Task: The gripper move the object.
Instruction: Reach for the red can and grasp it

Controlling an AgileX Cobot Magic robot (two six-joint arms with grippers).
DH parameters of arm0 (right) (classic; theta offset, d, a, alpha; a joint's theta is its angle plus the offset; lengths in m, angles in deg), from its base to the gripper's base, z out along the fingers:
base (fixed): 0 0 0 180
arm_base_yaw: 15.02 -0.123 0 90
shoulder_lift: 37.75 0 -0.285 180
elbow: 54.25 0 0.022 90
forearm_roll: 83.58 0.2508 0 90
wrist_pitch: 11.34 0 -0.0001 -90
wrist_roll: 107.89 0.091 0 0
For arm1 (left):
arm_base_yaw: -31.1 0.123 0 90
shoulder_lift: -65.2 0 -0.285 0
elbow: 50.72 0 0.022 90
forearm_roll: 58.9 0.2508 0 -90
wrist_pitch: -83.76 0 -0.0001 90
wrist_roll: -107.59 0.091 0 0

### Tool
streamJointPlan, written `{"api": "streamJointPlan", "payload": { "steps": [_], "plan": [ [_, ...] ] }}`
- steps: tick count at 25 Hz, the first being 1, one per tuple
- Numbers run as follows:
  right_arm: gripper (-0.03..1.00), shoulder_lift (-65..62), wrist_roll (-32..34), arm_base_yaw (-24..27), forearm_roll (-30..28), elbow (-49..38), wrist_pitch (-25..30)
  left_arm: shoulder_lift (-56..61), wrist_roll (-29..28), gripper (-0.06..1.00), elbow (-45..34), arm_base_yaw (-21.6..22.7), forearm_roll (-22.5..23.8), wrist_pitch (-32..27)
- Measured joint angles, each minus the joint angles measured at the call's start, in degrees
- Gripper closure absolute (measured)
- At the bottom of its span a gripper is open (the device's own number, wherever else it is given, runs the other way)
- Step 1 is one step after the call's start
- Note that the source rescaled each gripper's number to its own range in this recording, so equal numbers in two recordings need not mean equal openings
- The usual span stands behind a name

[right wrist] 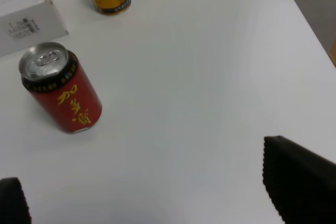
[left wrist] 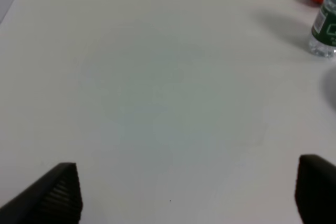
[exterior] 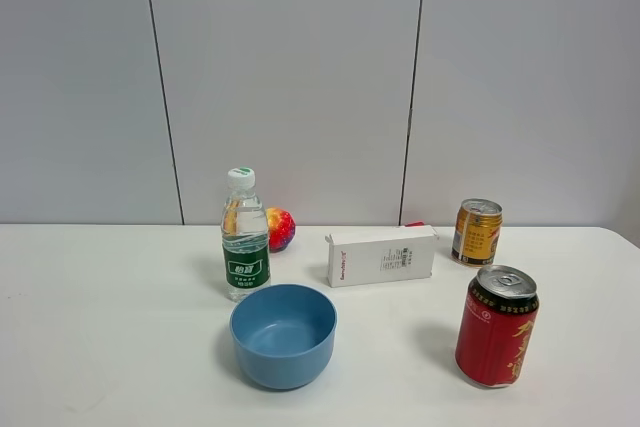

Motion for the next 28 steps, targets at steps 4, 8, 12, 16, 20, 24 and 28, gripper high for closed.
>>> {"api": "streamJointPlan", "payload": {
  "steps": [4, 8, 12, 16, 20, 24, 28],
  "plan": [
    [0.28, 0.00, 0.00, 0.00, 0.00, 0.00, 0.00, 0.00, 0.00, -0.06, 0.00, 0.00, 0.00, 0.00],
    [0.28, 0.00, 0.00, 0.00, 0.00, 0.00, 0.00, 0.00, 0.00, -0.06, 0.00, 0.00, 0.00, 0.00],
    [0.28, 0.00, 0.00, 0.00, 0.00, 0.00, 0.00, 0.00, 0.00, -0.06, 0.00, 0.00, 0.00, 0.00],
    [0.28, 0.00, 0.00, 0.00, 0.00, 0.00, 0.00, 0.00, 0.00, -0.06, 0.00, 0.00, 0.00, 0.00],
    [0.28, 0.00, 0.00, 0.00, 0.00, 0.00, 0.00, 0.00, 0.00, -0.06, 0.00, 0.00, 0.00, 0.00],
    [0.28, 0.00, 0.00, 0.00, 0.00, 0.00, 0.00, 0.00, 0.00, -0.06, 0.00, 0.00, 0.00, 0.00],
    [0.28, 0.00, 0.00, 0.00, 0.00, 0.00, 0.00, 0.00, 0.00, -0.06, 0.00, 0.00, 0.00, 0.00]
  ]
}}
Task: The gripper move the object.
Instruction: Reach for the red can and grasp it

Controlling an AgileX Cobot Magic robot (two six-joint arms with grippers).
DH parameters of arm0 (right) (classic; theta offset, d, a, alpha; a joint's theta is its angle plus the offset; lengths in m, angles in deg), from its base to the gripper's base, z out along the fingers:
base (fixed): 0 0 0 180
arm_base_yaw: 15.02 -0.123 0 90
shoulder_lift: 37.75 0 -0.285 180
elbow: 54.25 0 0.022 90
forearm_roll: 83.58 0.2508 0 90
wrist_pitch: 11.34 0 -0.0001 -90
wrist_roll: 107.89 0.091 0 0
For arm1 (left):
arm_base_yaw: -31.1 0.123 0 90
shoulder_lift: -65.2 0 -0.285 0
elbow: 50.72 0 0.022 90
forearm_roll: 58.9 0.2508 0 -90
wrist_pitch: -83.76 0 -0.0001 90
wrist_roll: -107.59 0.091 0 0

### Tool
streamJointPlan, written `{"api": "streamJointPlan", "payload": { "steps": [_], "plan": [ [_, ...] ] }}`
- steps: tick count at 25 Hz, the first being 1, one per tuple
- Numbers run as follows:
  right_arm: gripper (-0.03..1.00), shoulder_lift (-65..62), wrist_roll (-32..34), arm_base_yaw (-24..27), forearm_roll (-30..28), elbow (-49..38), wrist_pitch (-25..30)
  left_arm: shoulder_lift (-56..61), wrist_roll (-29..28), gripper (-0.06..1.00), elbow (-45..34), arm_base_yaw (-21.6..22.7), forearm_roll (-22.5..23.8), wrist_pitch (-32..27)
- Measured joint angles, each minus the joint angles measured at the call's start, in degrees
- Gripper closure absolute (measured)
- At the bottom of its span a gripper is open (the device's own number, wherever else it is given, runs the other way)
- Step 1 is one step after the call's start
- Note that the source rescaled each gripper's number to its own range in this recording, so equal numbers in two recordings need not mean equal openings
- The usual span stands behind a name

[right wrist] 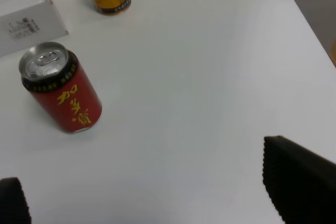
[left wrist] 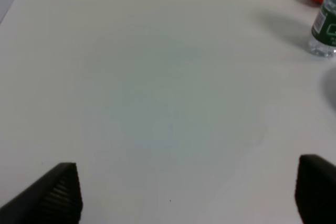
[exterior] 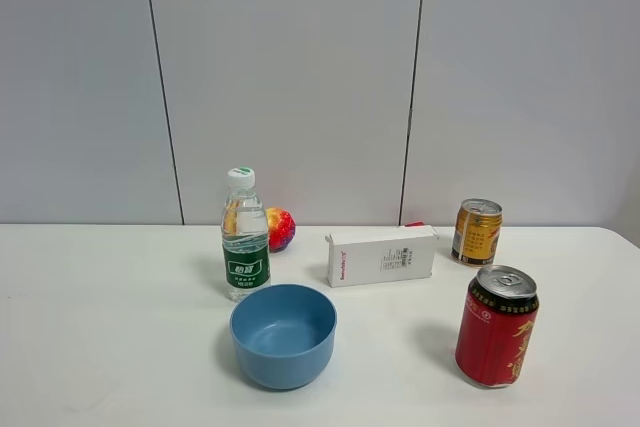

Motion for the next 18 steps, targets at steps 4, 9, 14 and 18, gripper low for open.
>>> {"api": "streamJointPlan", "payload": {
  "steps": [4, 9, 14, 18],
  "plan": [
    [0.28, 0.00, 0.00, 0.00, 0.00, 0.00, 0.00, 0.00, 0.00, -0.06, 0.00, 0.00, 0.00, 0.00],
    [0.28, 0.00, 0.00, 0.00, 0.00, 0.00, 0.00, 0.00, 0.00, -0.06, 0.00, 0.00, 0.00, 0.00],
    [0.28, 0.00, 0.00, 0.00, 0.00, 0.00, 0.00, 0.00, 0.00, -0.06, 0.00, 0.00, 0.00, 0.00],
    [0.28, 0.00, 0.00, 0.00, 0.00, 0.00, 0.00, 0.00, 0.00, -0.06, 0.00, 0.00, 0.00, 0.00]
  ]
}}
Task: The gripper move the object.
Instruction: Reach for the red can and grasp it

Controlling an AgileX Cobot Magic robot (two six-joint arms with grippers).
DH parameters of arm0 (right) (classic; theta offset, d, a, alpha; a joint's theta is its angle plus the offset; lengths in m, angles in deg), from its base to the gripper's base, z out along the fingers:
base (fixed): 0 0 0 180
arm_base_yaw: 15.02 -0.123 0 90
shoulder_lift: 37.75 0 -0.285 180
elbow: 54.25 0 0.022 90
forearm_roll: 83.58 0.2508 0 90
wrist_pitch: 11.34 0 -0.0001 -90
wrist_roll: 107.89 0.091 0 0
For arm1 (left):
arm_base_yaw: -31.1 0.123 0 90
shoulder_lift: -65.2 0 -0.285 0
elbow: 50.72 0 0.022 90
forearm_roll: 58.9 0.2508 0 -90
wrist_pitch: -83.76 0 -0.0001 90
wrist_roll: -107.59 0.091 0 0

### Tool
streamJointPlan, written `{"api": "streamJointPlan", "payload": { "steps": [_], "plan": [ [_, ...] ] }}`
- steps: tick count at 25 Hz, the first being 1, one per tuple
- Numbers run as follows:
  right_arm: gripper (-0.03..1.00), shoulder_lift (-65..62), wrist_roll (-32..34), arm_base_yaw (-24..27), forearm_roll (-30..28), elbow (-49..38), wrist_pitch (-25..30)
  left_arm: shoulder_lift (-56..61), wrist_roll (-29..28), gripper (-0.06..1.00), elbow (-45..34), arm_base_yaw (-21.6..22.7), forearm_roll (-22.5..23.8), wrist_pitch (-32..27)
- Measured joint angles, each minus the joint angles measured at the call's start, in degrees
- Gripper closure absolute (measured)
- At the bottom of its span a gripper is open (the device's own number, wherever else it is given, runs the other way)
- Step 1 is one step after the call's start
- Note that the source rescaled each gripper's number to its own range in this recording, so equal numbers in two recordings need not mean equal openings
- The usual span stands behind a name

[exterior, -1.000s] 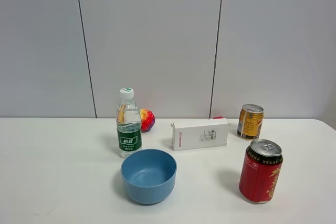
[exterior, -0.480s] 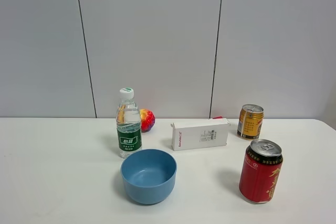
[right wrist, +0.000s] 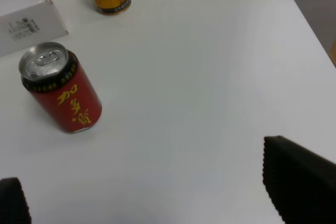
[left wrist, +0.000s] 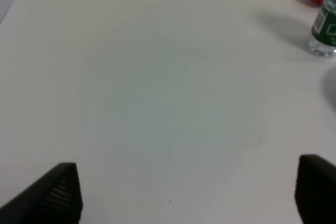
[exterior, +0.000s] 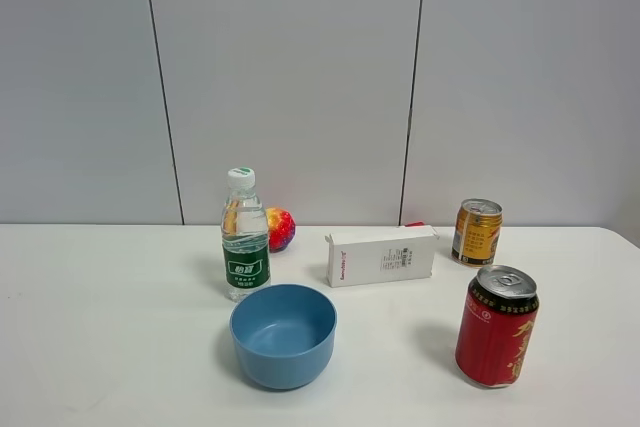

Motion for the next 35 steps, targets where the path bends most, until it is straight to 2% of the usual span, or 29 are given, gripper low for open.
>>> {"api": "streamJointPlan", "payload": {
  "steps": [4, 10, 14, 17, 19, 21, 24, 29, 35],
  "plan": [
    [0.28, 0.00, 0.31, 0.00, 0.08, 0.00, 0.00, 0.00, 0.00, -0.06, 0.00, 0.00, 0.00, 0.00],
    [0.28, 0.00, -0.79, 0.00, 4.31, 0.46, -0.21, 0.00, 0.00, -0.06, 0.00, 0.00, 0.00, 0.00],
    [0.28, 2.74, -1.03, 0.00, 7.01, 6.29, -0.79, 0.00, 0.00, -0.06, 0.00, 0.00, 0.00, 0.00],
    [0.27, 10.48, -4.47, 0.00, 7.01, 13.67, -0.96, 0.00, 0.00, -0.06, 0.00, 0.00, 0.00, 0.00],
    [0.19, 16.45, -7.15, 0.00, 7.01, 19.07, -1.43, 0.00, 0.00, -0.06, 0.00, 0.00, 0.00, 0.00],
    [0.05, 22.82, -9.11, 0.00, 7.01, 24.55, -1.68, 0.00, 0.00, -0.06, 0.00, 0.00, 0.00, 0.00],
    [-0.02, 33.18, -11.48, 0.00, 7.01, 29.71, -2.46, 0.00, 0.00, -0.06, 0.00, 0.00, 0.00, 0.00],
    [-0.03, 48.80, -10.85, -0.72, 7.01, 31.75, -2.87, 0.00, 0.00, -0.06, 0.00, 0.00, 0.00, 0.00],
    [-0.03, 65.64, -4.64, -10.93, 3.95, 31.89, -6.55, 0.00, 0.00, -0.06, 0.00, 0.00, 0.00, 0.00]
  ]
}}
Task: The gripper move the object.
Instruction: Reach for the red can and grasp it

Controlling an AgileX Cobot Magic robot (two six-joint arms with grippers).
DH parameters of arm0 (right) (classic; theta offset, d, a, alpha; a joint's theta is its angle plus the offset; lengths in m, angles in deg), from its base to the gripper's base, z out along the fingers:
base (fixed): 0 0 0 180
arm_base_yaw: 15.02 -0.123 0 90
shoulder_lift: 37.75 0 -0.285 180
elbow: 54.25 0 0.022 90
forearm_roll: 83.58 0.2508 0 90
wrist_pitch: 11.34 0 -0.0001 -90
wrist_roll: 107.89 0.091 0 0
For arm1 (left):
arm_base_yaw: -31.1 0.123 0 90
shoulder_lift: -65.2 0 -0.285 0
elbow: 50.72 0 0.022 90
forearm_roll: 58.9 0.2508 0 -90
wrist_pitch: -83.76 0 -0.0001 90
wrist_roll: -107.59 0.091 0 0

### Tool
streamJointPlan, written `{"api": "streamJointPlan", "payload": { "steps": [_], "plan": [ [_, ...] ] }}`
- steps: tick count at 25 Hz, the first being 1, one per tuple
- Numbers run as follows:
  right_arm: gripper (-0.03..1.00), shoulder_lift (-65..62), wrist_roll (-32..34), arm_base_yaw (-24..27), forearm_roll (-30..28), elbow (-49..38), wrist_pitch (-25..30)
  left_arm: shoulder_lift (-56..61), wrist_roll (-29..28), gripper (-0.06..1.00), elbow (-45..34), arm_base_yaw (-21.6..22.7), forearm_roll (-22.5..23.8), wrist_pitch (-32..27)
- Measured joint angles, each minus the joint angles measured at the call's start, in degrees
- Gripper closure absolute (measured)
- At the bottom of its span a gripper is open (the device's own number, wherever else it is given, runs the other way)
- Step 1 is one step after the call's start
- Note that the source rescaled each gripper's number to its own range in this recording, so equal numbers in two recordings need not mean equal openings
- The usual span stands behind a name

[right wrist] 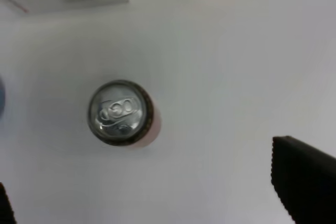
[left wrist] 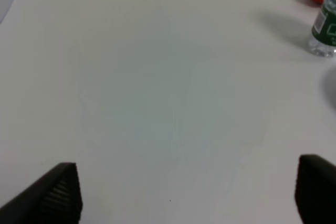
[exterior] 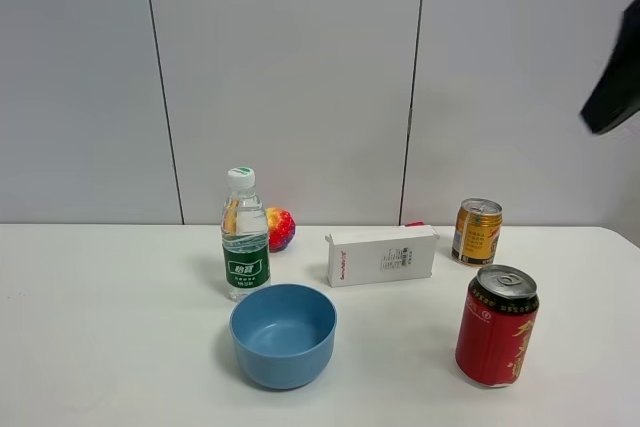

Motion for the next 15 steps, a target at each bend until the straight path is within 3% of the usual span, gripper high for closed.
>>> {"api": "streamJointPlan", "payload": {
  "steps": [6, 15],
  "plan": [
    [-0.03, 13.90, 7.56, -6.59, -4.04, 0.05, -1.90, 0.00, 0.00, -0.06, 0.00, 0.00, 0.00, 0.00],
    [-0.03, 23.51, 8.30, -8.48, -6.32, 0.05, -7.53, 0.00, 0.00, -0.06, 0.00, 0.00, 0.00, 0.00]
  ]
}}
